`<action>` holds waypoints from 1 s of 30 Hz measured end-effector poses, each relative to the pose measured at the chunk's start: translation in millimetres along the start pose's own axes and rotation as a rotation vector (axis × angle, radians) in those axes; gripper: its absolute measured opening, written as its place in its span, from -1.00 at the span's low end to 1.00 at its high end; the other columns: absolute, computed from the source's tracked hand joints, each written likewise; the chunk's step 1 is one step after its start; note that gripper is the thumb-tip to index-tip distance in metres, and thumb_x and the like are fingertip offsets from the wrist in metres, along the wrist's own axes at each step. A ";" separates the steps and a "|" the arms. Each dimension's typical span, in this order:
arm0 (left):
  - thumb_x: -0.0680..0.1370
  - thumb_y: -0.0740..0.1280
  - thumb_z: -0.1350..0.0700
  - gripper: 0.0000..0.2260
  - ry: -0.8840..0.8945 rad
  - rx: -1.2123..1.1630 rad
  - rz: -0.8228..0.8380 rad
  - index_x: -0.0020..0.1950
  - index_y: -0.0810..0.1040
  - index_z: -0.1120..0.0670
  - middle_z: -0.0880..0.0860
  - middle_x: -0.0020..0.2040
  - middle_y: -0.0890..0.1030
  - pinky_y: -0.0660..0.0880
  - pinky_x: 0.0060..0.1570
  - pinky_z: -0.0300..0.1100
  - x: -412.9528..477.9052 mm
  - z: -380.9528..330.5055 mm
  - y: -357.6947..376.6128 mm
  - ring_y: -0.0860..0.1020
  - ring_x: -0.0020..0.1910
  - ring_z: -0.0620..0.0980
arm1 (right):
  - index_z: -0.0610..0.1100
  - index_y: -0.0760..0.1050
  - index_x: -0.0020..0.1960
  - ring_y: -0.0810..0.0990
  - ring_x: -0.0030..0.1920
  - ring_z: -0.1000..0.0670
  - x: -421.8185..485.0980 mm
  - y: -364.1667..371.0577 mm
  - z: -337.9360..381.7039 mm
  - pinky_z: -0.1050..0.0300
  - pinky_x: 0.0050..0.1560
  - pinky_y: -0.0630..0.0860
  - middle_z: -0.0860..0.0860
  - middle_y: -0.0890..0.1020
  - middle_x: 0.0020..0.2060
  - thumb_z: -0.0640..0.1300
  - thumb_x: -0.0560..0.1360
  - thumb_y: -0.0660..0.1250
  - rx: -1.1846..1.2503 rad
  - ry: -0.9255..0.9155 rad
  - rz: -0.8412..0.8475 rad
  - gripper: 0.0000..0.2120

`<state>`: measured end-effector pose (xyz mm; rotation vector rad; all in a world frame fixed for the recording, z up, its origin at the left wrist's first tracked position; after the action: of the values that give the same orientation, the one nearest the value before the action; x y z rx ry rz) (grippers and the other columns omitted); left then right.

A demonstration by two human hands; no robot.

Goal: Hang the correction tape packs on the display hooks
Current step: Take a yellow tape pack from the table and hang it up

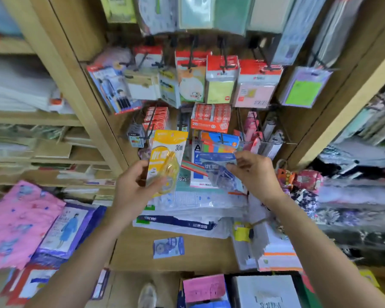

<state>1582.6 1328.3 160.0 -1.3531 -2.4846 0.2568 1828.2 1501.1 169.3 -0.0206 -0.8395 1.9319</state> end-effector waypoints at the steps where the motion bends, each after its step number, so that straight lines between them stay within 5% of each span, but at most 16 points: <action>1: 0.46 0.55 0.15 -0.75 0.025 -0.010 0.014 0.07 0.62 -0.07 -0.10 -0.06 0.72 0.56 -0.12 -0.20 10.7 -12.5 -3.9 0.67 -0.10 -0.09 | -0.19 0.63 -0.02 0.54 -0.26 -0.15 8.6 -7.4 12.6 0.01 -0.17 0.49 -0.16 0.61 -0.30 -0.25 0.47 0.48 0.000 -0.011 -0.024 -0.90; 7: 0.44 0.53 0.28 -0.72 0.200 -0.118 0.015 0.02 0.60 -0.03 -0.19 -0.10 0.72 0.54 -0.15 -0.35 74.0 -90.6 -27.5 0.66 -0.15 -0.23 | -0.01 0.64 0.02 0.58 -0.26 -0.09 64.1 -55.3 95.0 0.06 -0.26 0.47 0.01 0.66 -0.26 -0.20 0.49 0.47 0.015 -0.145 -0.170 -0.86; 11: 0.43 0.54 0.30 -0.72 0.284 -0.212 -0.013 0.03 0.63 0.00 -0.11 -0.11 0.74 0.57 -0.13 -0.27 109.8 -138.5 -36.1 0.67 -0.14 -0.17 | 0.17 0.57 -0.03 0.54 -0.33 0.06 99.7 -96.0 158.4 0.17 -0.32 0.44 0.12 0.64 -0.30 -0.19 0.48 0.48 -0.010 -0.249 -0.303 -0.74; 14: 0.44 0.53 0.31 -0.72 0.343 -0.259 -0.018 0.05 0.63 0.03 -0.11 -0.10 0.74 0.53 -0.12 -0.32 130.7 -171.3 -43.0 0.67 -0.12 -0.18 | -0.01 0.59 0.02 0.51 -0.37 0.13 125.4 -121.0 198.8 0.26 -0.38 0.39 -0.02 0.66 -0.29 -0.23 0.49 0.47 -0.019 -0.311 -0.351 -0.83; 17: 0.45 0.52 0.32 -0.72 0.381 -0.270 -0.034 0.08 0.64 0.04 -0.05 -0.04 0.75 0.55 -0.07 -0.23 147.9 -195.9 -52.4 0.69 -0.06 -0.13 | -0.11 0.60 0.03 0.50 -0.38 0.25 151.1 -146.1 230.4 0.40 -0.30 0.38 0.09 0.64 -0.31 -0.29 0.46 0.48 0.006 -0.333 -0.419 -0.81; 23: 0.47 0.52 0.26 -0.75 0.401 -0.289 -0.080 0.07 0.66 -0.01 -0.11 -0.05 0.74 0.59 -0.03 -0.21 168.0 -241.3 -71.3 0.70 -0.04 -0.13 | -0.17 0.56 0.19 0.69 -0.11 -0.06 205.9 -198.2 270.3 0.01 -0.07 0.66 -0.10 0.71 -0.12 -0.14 0.50 0.47 -0.033 -0.267 -0.499 -0.71; 30: 0.47 0.52 0.25 -0.76 0.436 -0.292 -0.075 0.10 0.66 0.05 -0.05 -0.01 0.74 0.61 0.13 0.01 187.8 -287.7 -83.0 0.69 0.00 -0.09 | -0.15 0.58 0.13 0.69 -0.07 -0.03 262.6 -241.4 306.8 -0.09 0.01 0.66 -0.05 0.71 -0.07 -0.22 0.54 0.41 0.035 -0.189 -0.568 -0.83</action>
<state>1519.9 1445.3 487.6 -1.2504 -2.2478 -0.3928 1773.9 1608.2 624.1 0.3879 -0.8263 1.4229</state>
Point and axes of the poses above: each hand's wrist, its own x-axis towards the middle knuckle, its own y-axis out of the palm, z = x × y, the point moved 6 cm from there along x, towards the middle knuckle
